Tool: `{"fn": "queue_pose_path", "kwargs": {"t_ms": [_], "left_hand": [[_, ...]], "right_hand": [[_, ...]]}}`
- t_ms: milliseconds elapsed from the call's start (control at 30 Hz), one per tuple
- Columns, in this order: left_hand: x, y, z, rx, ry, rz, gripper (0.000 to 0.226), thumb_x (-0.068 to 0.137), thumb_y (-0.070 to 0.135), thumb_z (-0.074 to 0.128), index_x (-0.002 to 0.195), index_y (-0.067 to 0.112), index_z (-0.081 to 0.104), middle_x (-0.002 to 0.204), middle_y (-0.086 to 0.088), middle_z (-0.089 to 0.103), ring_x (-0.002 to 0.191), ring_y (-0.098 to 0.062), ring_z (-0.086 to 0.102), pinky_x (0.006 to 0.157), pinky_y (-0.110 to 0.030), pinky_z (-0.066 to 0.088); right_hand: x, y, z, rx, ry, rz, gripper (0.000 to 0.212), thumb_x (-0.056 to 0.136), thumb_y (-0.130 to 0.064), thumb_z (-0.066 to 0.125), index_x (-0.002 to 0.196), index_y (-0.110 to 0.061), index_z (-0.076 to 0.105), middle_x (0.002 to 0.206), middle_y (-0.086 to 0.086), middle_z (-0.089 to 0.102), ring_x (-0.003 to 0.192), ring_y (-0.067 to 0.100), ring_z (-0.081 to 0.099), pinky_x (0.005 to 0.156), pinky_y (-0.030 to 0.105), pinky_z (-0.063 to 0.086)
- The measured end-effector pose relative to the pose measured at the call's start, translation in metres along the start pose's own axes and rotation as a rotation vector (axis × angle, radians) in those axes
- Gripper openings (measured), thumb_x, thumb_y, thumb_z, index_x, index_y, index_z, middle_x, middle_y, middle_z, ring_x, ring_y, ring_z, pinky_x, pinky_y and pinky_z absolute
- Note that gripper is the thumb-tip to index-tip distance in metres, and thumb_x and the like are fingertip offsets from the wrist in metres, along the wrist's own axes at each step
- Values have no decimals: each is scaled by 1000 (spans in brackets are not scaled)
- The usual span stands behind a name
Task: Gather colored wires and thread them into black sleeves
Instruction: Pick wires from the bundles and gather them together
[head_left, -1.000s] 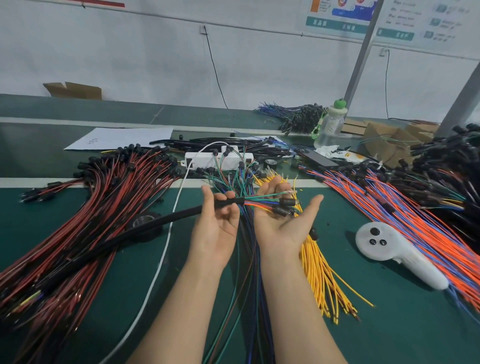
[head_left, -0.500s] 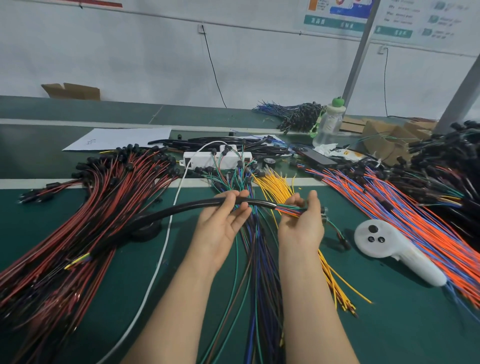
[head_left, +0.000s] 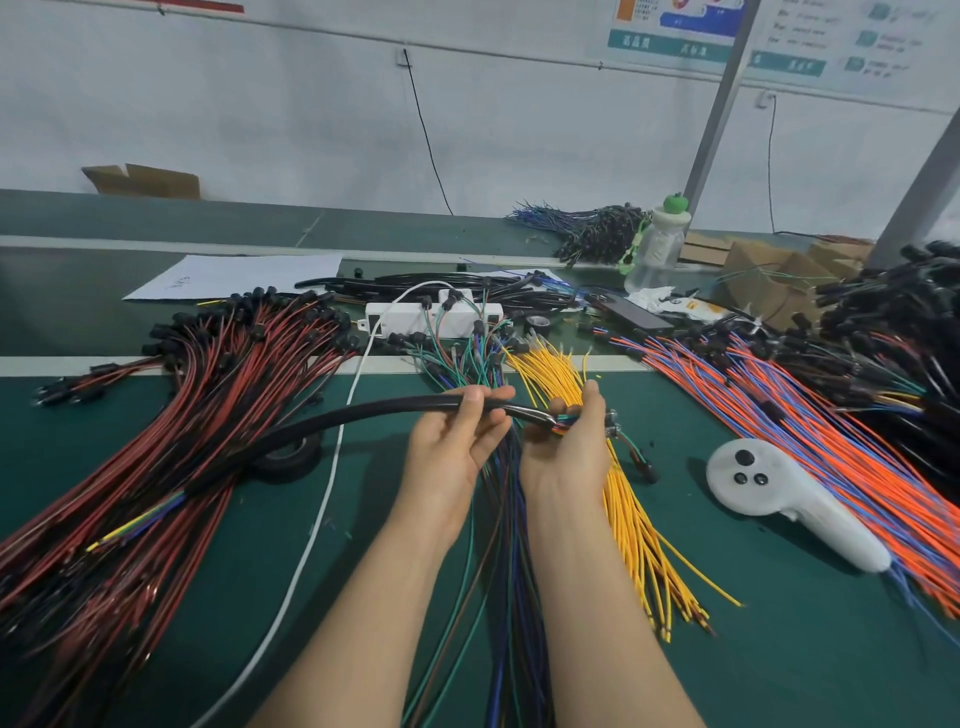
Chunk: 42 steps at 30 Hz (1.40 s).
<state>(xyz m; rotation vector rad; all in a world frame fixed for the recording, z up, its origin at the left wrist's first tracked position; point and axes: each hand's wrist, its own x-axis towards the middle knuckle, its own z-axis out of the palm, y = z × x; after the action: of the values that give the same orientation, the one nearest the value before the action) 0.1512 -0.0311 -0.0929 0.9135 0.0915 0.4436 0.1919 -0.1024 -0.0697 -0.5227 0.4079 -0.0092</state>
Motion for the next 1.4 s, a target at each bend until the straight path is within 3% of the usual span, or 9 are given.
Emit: {"fn": "queue_pose_path", "kwargs": {"t_ms": [400,733,867,933,1033,1100,1200,1300,1400], "left_hand": [[2,8,1,-3,51,11,23,99,12,42,91,1,61,94,-8,70,67,-4,62,68,-16,54],[0,5,3,44,46,-41,26,99,16,42,88,3,61,84,-6,70,63,-3,63,67,-17,55],[-10,28,-3,605,-39,-240,32,99,27,44,80,6,60,63,-3,66,45,-2,57,48,-16,51],[-15,47,-11,1178,-107,-108,32,94,37,52,70,15,59,51,3,60,41,-4,49,44,-20,42],[-12,84,-8,1621,-165,390,16,83,45,63,86,30,59,82,18,58,81,2,51,77,-27,44],[-1,101,4,1787,-368,276,30,86,43,61,110,26,57,106,13,55,107,-10,49,95,-32,41],[13,126,38,1679,-484,157,19,95,33,51,102,17,59,85,0,62,79,-18,58,71,-29,46],[33,160,96,1638,-341,484,25,98,29,46,100,11,62,79,-5,60,75,-24,54,63,-30,38],[53,177,175,1385,-181,665,33,100,22,38,106,1,62,92,-22,63,80,-31,54,66,-34,40]], "right_hand": [[-6,1,2,48,-257,215,54,89,-60,49,100,-8,55,89,7,62,84,20,61,80,30,49],[-3,8,4,-128,-253,86,43,102,-47,28,82,-13,44,68,12,68,63,25,62,66,31,47],[-2,-2,3,49,-221,133,41,103,-43,31,80,-11,43,54,7,64,64,21,68,69,34,51],[3,-14,2,161,-192,134,43,103,-43,30,77,-10,41,50,6,56,66,22,67,69,35,51],[-1,-25,9,201,-166,202,45,103,-43,29,76,-8,41,50,5,48,66,21,63,66,35,50],[-7,-34,22,163,-204,216,47,103,-43,29,76,-7,42,48,5,46,56,20,64,63,35,50],[-17,-63,47,133,-336,190,52,101,-50,31,88,-3,49,61,11,58,72,25,66,73,38,53],[-29,-98,68,-105,-512,51,70,96,-61,26,135,-4,40,105,17,64,105,30,61,90,40,49],[-48,-121,85,-428,-633,-134,54,100,-52,30,132,-11,46,109,7,65,104,21,63,89,34,48]]}}
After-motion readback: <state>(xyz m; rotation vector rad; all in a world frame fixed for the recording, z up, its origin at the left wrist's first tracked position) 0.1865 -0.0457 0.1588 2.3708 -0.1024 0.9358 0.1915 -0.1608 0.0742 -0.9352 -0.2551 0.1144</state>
